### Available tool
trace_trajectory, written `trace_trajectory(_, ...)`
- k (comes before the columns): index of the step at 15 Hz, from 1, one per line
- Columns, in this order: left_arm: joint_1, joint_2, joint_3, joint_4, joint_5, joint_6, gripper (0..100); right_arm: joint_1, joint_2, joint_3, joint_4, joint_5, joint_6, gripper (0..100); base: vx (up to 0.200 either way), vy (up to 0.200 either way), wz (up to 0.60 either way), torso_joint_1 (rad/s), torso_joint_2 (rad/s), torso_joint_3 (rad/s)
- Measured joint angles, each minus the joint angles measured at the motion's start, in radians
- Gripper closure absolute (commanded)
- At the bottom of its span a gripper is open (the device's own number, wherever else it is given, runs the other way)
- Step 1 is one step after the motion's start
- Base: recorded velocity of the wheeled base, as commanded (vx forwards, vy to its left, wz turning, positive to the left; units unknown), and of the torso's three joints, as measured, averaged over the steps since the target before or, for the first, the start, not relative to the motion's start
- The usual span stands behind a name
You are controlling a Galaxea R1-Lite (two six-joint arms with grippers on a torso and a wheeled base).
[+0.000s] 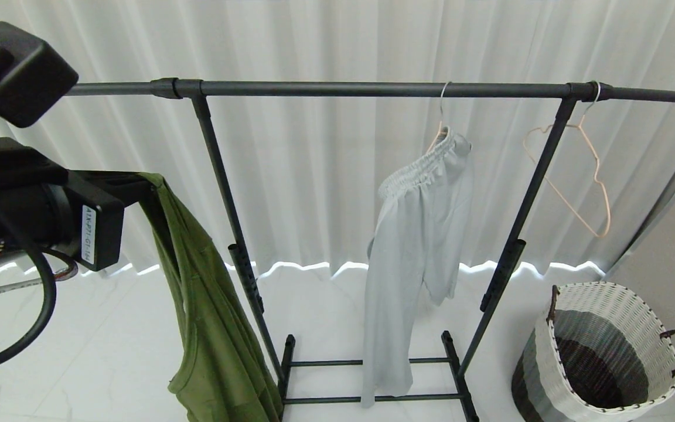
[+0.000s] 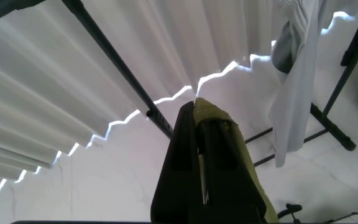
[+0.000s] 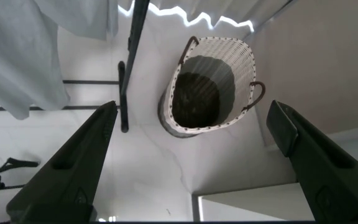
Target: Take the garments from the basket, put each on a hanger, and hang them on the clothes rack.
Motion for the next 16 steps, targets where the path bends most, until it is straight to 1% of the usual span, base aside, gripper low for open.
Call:
trace_trajectory(7,-0.001,-0.001,0.011,0.0,-0.001,0.001,100,-0.017,-0.017,0.004,0.003,0.0,-0.003,0,0.0,-0.2,0.0,0.006,0.0,-0.001)
trace_trajectory(10,-0.002,-0.001,0.012,-0.001,0.0,-0.001,100,-0.018,-0.021,0.005,-0.002,0.009,0.001,0,0.0,0.0,0.0,0.0,0.0,0.0)
trace_trajectory(13,0.0,-0.001,0.011,-0.001,0.001,0.0,100,-0.018,-0.022,0.004,-0.041,0.061,0.006,0,0.0,0.0,0.0,0.0,0.0,0.0)
trace_trajectory(15,0.0,-0.001,0.01,-0.001,0.001,0.0,100,-0.019,-0.016,0.004,-0.064,0.076,0.006,0,0.0,0.0,0.0,0.0,0.0,0.0)
trace_trajectory(16,0.0,0.0,0.01,-0.001,0.001,0.0,100,-0.019,-0.008,0.004,-0.095,0.082,0.006,0,0.2,0.0,0.0,0.002,0.01,0.002)
